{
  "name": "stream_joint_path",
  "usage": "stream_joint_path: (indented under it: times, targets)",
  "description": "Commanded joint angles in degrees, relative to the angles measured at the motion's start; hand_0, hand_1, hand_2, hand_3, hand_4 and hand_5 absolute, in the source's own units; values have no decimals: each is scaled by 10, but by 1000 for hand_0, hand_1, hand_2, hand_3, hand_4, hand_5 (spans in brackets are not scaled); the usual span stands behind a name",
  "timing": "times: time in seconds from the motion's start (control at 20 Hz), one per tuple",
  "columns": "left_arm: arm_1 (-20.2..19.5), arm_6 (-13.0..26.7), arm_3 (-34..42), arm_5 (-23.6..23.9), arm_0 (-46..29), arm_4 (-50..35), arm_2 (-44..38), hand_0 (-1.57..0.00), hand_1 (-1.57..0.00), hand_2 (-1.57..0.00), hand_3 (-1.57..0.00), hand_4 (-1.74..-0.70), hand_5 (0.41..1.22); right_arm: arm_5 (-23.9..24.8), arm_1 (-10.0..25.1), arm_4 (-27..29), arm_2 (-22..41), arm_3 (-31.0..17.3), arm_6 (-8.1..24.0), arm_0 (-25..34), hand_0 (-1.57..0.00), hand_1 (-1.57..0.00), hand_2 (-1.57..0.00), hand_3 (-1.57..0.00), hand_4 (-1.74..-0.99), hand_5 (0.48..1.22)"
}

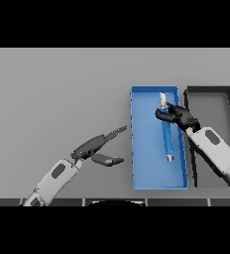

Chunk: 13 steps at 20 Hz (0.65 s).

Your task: Pick up the blue pipe and place it into the blue bin.

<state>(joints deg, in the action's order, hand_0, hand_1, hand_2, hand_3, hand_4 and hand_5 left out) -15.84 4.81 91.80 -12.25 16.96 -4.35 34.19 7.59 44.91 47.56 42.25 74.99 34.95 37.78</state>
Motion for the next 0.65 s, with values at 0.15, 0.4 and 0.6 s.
stream_joint_path:
  times: [0.15, 0.4, 0.6]
  targets:
    - [-3, -2, 0, 2, -6, 3, 1, 1, 1, 1, 1, -829, 471, 12, -3, -5, 9, 0, 0, 7, -63, -48, -46, -27, -1188, 818]
    - [-2, 3, 2, 3, -5, 8, 5, 1, 1, 1, 1, -826, 471, 15, 1, -10, 14, -1, -10, 4, -20, -15, -14, -8, -1186, 774]
    - [-1, 12, 12, 7, 1, 2, 0, 1, 1, 1, 1, -826, 474, 12, -3, -11, 15, 0, -9, 10, -20, -15, -14, -8, -1186, 769]
